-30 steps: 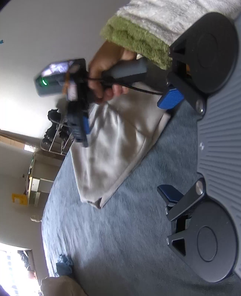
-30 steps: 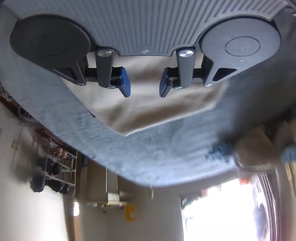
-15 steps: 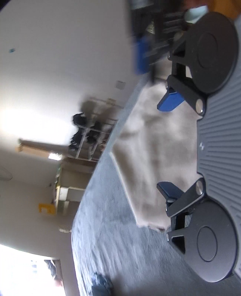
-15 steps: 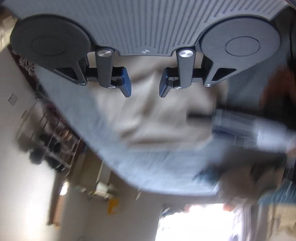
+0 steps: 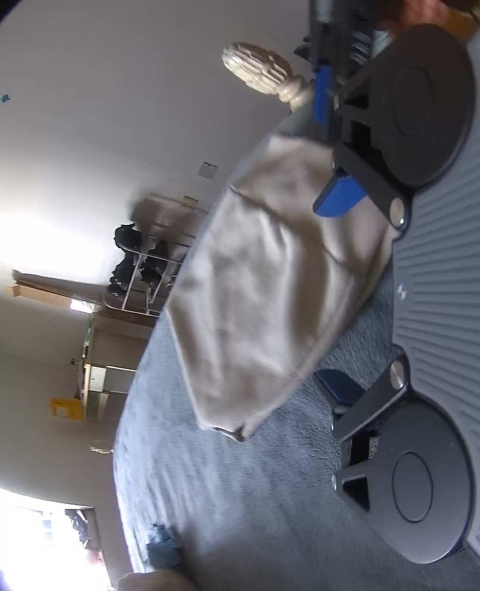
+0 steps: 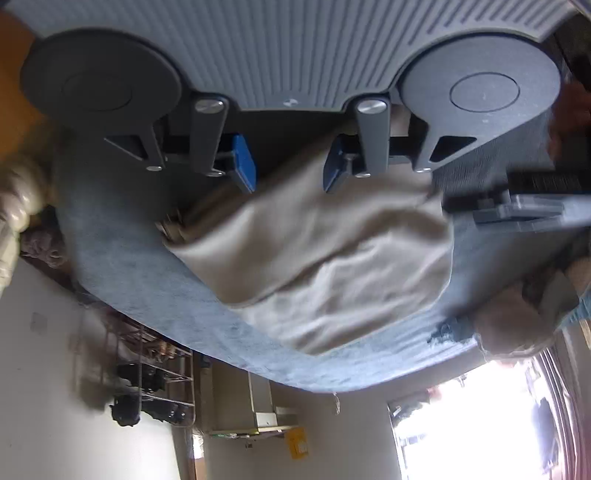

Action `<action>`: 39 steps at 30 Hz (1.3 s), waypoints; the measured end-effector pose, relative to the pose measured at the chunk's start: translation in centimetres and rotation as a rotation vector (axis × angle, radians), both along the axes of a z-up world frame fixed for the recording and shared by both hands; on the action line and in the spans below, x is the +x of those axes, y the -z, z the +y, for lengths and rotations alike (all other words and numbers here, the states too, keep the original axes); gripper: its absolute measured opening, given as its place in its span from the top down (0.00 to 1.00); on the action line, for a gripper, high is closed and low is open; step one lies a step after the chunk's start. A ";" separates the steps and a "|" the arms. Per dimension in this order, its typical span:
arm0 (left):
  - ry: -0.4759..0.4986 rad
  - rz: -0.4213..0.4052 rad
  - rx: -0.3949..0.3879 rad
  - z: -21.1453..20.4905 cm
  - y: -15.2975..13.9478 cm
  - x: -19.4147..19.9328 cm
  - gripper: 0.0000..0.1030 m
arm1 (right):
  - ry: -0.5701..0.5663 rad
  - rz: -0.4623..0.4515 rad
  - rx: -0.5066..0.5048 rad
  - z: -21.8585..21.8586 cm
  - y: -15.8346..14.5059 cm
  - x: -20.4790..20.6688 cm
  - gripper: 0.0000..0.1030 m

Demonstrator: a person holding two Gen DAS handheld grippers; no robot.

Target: Fold clothes

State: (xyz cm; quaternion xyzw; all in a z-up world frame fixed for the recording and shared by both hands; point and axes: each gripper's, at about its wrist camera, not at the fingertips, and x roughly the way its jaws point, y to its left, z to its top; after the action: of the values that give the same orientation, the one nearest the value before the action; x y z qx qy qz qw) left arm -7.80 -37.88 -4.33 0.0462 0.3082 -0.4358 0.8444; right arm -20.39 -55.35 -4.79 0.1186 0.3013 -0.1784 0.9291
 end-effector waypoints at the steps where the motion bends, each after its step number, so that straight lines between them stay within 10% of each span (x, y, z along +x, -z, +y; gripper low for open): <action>1: -0.008 0.003 -0.004 0.0 -0.6 -0.6 0.05 | 0.003 0.011 -0.034 0.8 -0.2 -0.2 0.49; 15: -0.322 -0.056 0.101 0.7 -2.1 -5.1 0.00 | 0.134 0.023 -0.133 5.5 0.8 -2.4 0.19; 39: -0.393 0.062 0.076 3.0 -1.6 -4.7 0.00 | 0.149 0.036 -0.248 7.5 -2.3 -1.1 0.02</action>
State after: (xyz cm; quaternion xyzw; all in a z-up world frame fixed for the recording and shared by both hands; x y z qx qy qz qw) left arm -12.51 -34.92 -2.72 0.0034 0.3535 -0.2522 0.9008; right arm -21.47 -47.84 -2.48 0.0217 0.2842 -0.2846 0.9153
